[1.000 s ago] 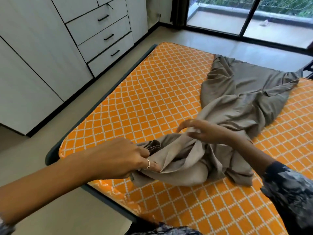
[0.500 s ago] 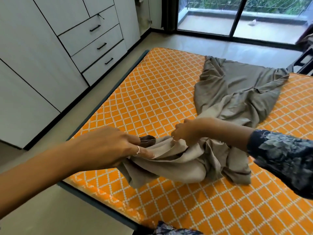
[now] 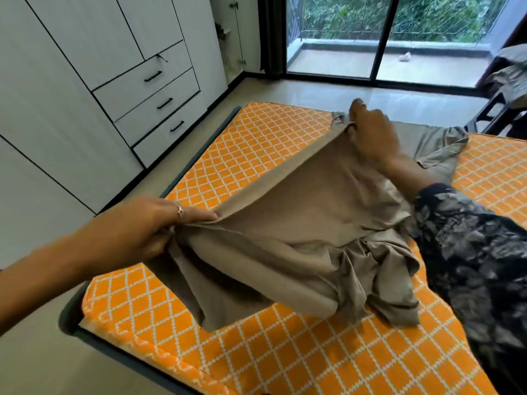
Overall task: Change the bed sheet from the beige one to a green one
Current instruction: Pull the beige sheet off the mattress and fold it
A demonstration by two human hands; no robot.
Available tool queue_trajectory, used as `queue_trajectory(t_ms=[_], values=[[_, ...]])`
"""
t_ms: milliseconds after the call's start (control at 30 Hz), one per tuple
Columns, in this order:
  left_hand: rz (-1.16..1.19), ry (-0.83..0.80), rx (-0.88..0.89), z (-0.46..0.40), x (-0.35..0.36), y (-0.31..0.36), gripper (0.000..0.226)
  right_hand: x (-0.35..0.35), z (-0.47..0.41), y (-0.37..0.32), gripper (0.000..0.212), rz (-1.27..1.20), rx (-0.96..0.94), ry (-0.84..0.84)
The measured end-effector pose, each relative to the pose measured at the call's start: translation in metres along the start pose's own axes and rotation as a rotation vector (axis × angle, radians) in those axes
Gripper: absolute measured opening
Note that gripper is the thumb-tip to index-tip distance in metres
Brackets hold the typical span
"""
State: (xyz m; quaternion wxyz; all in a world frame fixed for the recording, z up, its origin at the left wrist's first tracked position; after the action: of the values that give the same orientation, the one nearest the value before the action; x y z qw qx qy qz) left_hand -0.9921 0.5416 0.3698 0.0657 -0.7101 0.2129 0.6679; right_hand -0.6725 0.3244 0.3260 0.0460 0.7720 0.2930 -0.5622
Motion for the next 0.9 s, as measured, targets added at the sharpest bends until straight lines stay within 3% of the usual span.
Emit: queue_trajectory(t_ms=[100, 167, 267, 333, 400, 467, 567, 633, 733, 833, 900], values=[[-0.008, 0.062, -0.035, -0.008, -0.006, -0.008, 0.067, 0.024, 0.045, -0.01, 0.038, 0.108, -0.082, 0.077], [-0.027, 0.059, -0.062, -0.008, -0.003, -0.016, 0.063, 0.078, 0.08, -0.009, 0.039, 0.128, -0.223, -0.115], [0.024, 0.002, -0.146, -0.001, 0.006, -0.033, 0.072, 0.137, 0.132, -0.004, 0.04, 0.083, -0.218, -0.584], [0.047, -0.025, -0.207, 0.004, 0.011, -0.042, 0.086, 0.144, 0.149, -0.009, 0.043, 0.028, -0.209, -0.66], [0.047, -0.037, -0.254, 0.01, 0.014, -0.052, 0.085, 0.147, 0.158, -0.021, 0.043, 0.151, -0.455, -0.636], [0.033, -0.01, -0.292, 0.017, 0.014, -0.059, 0.086, 0.155, 0.164, -0.025, 0.035, 0.126, -0.583, -0.665], [0.051, -0.002, -0.322, 0.025, 0.018, -0.068, 0.086, 0.154, 0.169, -0.033, 0.03, 0.128, -0.906, -0.503], [0.076, -0.009, -0.342, 0.027, 0.02, -0.071, 0.084, 0.154, 0.171, -0.037, 0.033, 0.143, -1.002, -0.467], [0.074, -0.02, -0.364, 0.027, 0.023, -0.072, 0.084, 0.156, 0.155, -0.051, 0.027, 0.14, -1.006, -0.476], [0.069, -0.008, -0.377, 0.028, 0.023, -0.072, 0.085, 0.152, 0.106, -0.043, 0.024, 0.098, -0.745, -0.443], [0.063, -0.003, -0.387, 0.031, 0.023, -0.074, 0.086, 0.14, 0.08, -0.032, 0.026, 0.011, -0.595, -0.33]])
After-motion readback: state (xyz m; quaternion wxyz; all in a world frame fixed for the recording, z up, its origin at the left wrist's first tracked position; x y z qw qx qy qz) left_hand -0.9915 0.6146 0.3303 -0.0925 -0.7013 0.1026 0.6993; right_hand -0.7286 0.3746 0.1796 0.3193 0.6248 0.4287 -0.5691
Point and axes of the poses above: each hand's wrist, its own z-axis away from the middle knuckle, its own x-axis out of the palm, y = z × x, the point moved 7 cm from there along -z, towards the middle knuckle, and after that the axes turned 3 degrees about x, right-handed, at the moved point
